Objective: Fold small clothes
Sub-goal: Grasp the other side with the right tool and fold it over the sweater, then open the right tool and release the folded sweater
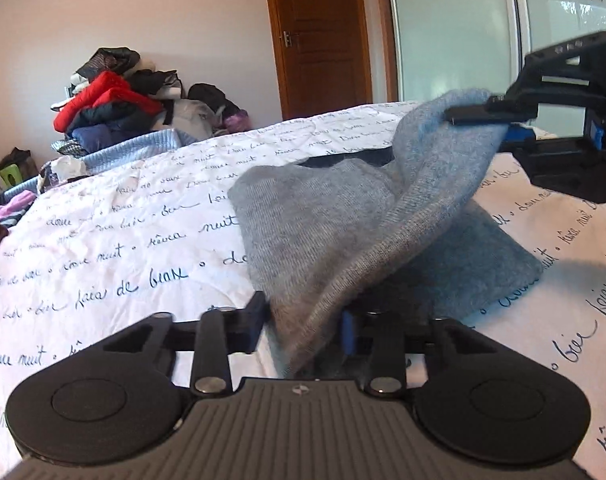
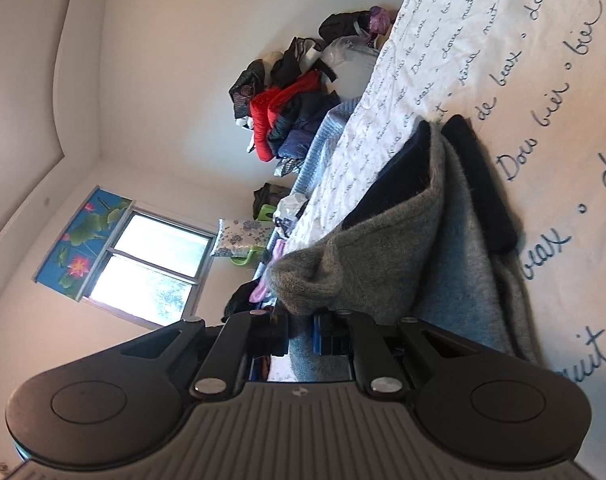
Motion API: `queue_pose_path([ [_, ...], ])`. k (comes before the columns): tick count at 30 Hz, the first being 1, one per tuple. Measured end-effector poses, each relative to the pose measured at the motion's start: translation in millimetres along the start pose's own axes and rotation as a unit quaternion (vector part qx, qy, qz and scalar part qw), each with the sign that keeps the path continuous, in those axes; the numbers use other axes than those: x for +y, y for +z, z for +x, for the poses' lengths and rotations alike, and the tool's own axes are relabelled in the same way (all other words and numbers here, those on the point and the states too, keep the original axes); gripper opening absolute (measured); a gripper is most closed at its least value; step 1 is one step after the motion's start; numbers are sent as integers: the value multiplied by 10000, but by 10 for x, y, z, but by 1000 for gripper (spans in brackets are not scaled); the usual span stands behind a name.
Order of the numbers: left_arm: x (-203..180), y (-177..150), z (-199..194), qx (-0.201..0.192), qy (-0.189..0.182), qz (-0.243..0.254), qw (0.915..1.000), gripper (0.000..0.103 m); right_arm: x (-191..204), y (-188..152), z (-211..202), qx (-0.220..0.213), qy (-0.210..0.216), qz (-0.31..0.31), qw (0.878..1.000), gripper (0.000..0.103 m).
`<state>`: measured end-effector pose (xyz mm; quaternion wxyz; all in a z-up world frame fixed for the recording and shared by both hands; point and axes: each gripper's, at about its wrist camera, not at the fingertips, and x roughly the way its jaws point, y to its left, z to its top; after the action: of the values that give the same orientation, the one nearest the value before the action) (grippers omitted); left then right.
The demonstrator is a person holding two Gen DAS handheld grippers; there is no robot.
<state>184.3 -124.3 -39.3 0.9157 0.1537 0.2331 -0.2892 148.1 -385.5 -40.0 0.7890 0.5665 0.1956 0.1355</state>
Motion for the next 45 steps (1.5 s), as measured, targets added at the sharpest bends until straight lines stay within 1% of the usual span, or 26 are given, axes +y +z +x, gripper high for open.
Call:
queue_pose_path([
  [3, -35, -32, -84, -27, 8, 136, 9999, 26, -88, -56, -60, -19, -157, 28, 9999, 8],
  [5, -51, -62, -120, 11, -18, 182, 9998, 25, -157, -118, -132, -52, -314, -4, 9995, 8],
  [9, -41, -137, -88, 164, -25, 210, 9996, 24, -397, -251, -260, -1, -581, 187, 9981, 7],
  [13, 17, -190, -87, 245, -75, 60, 9997, 24, -595, -374, -313, 151, -915, 252, 9954, 7],
  [16, 73, -196, -143, 278, -82, -56, 9996, 34, -557, -387, -310, 349, -1078, -74, 9935, 7],
  [17, 88, -193, -168, 291, -78, -76, 9995, 41, -511, -381, -318, 380, -1168, -230, 9922, 8],
  [18, 106, -191, -205, 302, -57, -82, 9995, 51, -467, -364, -328, 425, -1276, -404, 9901, 11],
  [20, 131, -183, -284, 297, -47, -94, 9995, 61, -366, -339, -375, 413, -1456, -663, 9863, 12],
  [22, 150, -159, -369, 272, -91, -133, 9995, 65, -244, -288, -461, 219, -1559, -962, 9828, 17],
  [24, 145, -108, -460, 195, -172, -177, 9995, 69, -101, -246, -497, -19, -1824, -1480, 9720, 21],
  [26, 115, -16, -522, 44, -246, -189, 9995, 74, 24, -152, -488, -222, -2047, -1939, 9592, 21],
  [27, 90, 35, -535, -37, -273, -170, 9995, 79, 75, -109, -462, -263, -2078, -2032, 9565, 21],
  [29, 50, 118, -536, -183, -314, -157, 9992, 84, 159, -43, -407, -267, -1942, -2077, 9584, 21],
  [32, -35, 217, -421, -264, -423, -190, 9986, 86, 262, 13, -281, -200, -1791, -2245, 9577, 22],
  [33, -66, 234, -338, -174, -485, -194, 9985, 88, 269, 7, -224, -158, -1755, -2312, 9568, 24],
  [34, -90, 233, -260, -59, -547, -193, 9983, 88, 259, 3, -167, -107, -1749, -2316, 9569, 24],
  [35, -112, 216, -179, 78, -596, -199, 9980, 88, 233, -4, -88, 2, -1776, -2266, 9577, 25],
  [36, -126, 175, -98, 262, -636, -207, 9974, 85, 196, -14, -20, 136, -1809, -2246, 9574, 25],
  [37, -130, 136, -48, 407, -671, -218, 9967, 83, 153, -22, 37, 221, -1908, -2271, 9547, 25],
  [38, -131, 115, -33, 480, -682, -219, 9963, 80, 97, -33, 92, 239, -2160, -2297, 9487, 24],
  [39, -105, 95, -55, 439, -681, -185, 9965, 81, 56, -31, 87, 206, -2296, -2275, 9461, 25],
  [41, -44, 141, -100, 284, -681, -124, 9972, 85, 50, 19, -10, 56, -2122, -2165, 9529, 25],
  [42, 3, 191, -106, 222, -659, -156, 9975, 88, 75, 62, -61, -57, -2052, -2194, 9538, 30],
  [43, 64, 252, -101, 170, -640, -252, 9975, 90, 110, 106, -86, -158, -2069, -2257, 9518, 51],
  [44, 141, 313, -81, 133, -674, -413, 9968, 91, 137, 168, -89, -235, -2080, -2327, 9498, 67],
  [45, 222, 370, -48, 115, -773, -611, 9951, 91, 150, 218, -83, -266, -2062, -2357, 9493, 92],
])
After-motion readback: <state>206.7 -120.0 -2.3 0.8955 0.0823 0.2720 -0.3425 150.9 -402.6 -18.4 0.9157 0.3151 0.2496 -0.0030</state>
